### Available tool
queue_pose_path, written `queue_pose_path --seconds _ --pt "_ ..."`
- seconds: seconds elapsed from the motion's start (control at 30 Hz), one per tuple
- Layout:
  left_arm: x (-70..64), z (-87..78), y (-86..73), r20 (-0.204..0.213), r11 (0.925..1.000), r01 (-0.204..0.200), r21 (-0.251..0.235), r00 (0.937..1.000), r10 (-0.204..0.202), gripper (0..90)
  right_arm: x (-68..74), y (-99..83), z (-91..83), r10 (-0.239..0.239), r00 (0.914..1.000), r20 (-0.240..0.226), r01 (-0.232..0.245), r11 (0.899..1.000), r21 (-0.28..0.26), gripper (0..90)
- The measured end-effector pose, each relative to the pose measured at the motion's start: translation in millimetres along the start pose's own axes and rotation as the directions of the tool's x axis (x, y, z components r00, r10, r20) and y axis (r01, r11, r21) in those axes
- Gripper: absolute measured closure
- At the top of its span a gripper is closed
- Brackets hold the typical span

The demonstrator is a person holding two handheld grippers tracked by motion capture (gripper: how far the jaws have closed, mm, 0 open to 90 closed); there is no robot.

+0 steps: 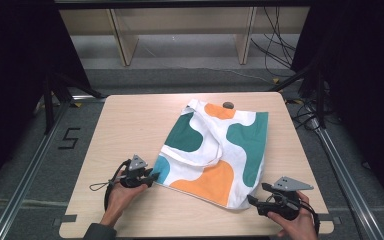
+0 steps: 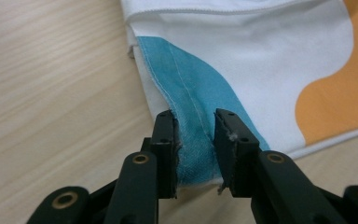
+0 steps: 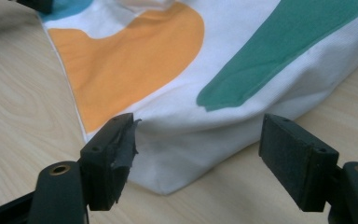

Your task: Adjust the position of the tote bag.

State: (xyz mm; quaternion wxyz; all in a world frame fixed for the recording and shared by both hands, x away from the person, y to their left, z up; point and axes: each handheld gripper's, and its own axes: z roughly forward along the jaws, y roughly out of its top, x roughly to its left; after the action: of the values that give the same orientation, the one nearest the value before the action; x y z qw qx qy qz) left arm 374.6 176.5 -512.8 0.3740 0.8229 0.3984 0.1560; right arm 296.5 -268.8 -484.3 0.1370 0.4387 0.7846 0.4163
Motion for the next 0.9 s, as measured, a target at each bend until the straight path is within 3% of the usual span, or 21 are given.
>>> queue_pose_path --seconds 0.03,0.1,0.17,0.3,0.33,0.37,0.4,0.43,0.47,0.5,0.57,0.67,0.7,0.73,0.77,0.83,0.87,0.9 --pt "-4.6 -2.4 -2.1 0.014 0.9998 -0.016 0.009 0.9998 0.016 69.8 3.3 -0.3 2.4 -0.023 0.9997 0.009 0.022 0.999 0.035 25.5" --pt "-9.3 -4.3 -3.3 0.016 0.9996 -0.028 0.008 0.9995 0.028 69.9 10.4 -1.6 4.8 0.005 0.9999 0.014 -0.006 0.998 0.055 25.4" --pt "-14.2 -5.5 -4.4 0.015 0.999 -0.044 0.006 0.9989 0.044 69.8 12.1 -2.1 8.6 -0.025 0.9996 0.016 0.024 0.997 0.078 24.5" --pt "-20.6 -6.5 -7.2 0.01 0.9997 -0.022 -0.006 0.9997 0.022 69.8 15.3 -3.1 12.9 -0.027 0.9996 -0.003 0.027 0.995 0.098 27.1" --pt "-21.0 -9.0 -7.3 0.014 0.998 -0.061 0.013 0.998 0.061 69.8 14.6 -3.6 14.7 -0.052 0.9986 0.004 0.051 0.993 0.106 30.0" --pt "-25.2 -9.2 -8.3 0.015 0.9991 -0.042 0.002 0.999 0.042 69.8 13.4 -3.5 15.8 -0.057 0.9982 0.022 0.054 0.992 0.113 40.6" --pt "-26.5 -9.0 -9.2 0.008 0.9988 -0.048 -0.007 0.9988 0.048 69.8 12.6 -2.3 14.6 -0.037 0.9992 0.016 0.035 0.992 0.12 45.1" --pt "-26.5 -9.0 -9.2 0.008 0.9988 -0.048 -0.007 0.9988 0.048 69.8 8.4 -1.7 14.4 -0.071 0.9972 0.023 0.068 0.991 0.117 49.3" --pt "-31.3 -10.4 -10.4 0.031 0.9995 -0.03 -0.008 0.9991 0.031 69.8 9.0 -1.3 13.6 -0.04 0.9987 0.033 0.036 0.993 0.111 53.5" --pt "-31.3 -10.4 -10.4 0.031 0.9995 -0.03 -0.008 0.9991 0.031 69.8 5.2 -1.7 14.4 -0.077 0.9964 0.035 0.072 0.991 0.11 58.7" --pt "-41.2 -12.9 -10.5 0.042 0.9964 -0.083 0.012 0.9957 0.083 69.6 1.6 -2.4 16.7 -0.117 0.9921 0.046 0.111 0.988 0.112 68.8" --pt "-50.4 -12.3 -11.2 0.069 0.9966 -0.082 -0.004 0.9942 0.082 72.7 -1.2 0.3 17.0 -0.14 0.9885 0.057 0.131 0.982 0.137 75.5" --pt "-60.4 -11.9 -11.1 0.072 0.9939 -0.11 0.004 0.9914 0.11 73.2 -6.1 4.0 18.8 -0.196 0.9768 0.087 0.186 0.977 0.108 80.5" --pt "-60.4 -11.9 -11.1 0.072 0.9939 -0.11 0.004 0.9914 0.11 73.6 -7.3 5.2 20.5 -0.203 0.9748 0.093 0.193 0.975 0.109 81.7" --pt "-70.0 -10.5 -10.5 0.082 0.9923 -0.124 -0.001 0.9889 0.124 74.0 -10.5 7.3 23.6 -0.222 0.9692 0.106 0.21 0.971 0.117 83.6" --pt "-76.9 -9.6 -11.1 0.095 0.9911 -0.133 0.0 0.9867 0.132 75.1 -16.8 12.9 27.8 -0.244 0.9642 0.105 0.231 0.966 0.117 85.0" --pt "-79.3 -9.5 -11.0 0.108 0.9916 -0.129 -0.003 0.9858 0.129 75.1 -17.6 15.3 28.2 -0.239 0.9642 0.114 0.225 0.966 0.124 85.2" --pt "-82.1 -8.9 -10.8 0.125 0.9933 -0.115 -0.011 0.9854 0.115 75.1 -21.0 19.1 31.3 -0.256 0.9582 0.128 0.242 0.964 0.114 85.4"
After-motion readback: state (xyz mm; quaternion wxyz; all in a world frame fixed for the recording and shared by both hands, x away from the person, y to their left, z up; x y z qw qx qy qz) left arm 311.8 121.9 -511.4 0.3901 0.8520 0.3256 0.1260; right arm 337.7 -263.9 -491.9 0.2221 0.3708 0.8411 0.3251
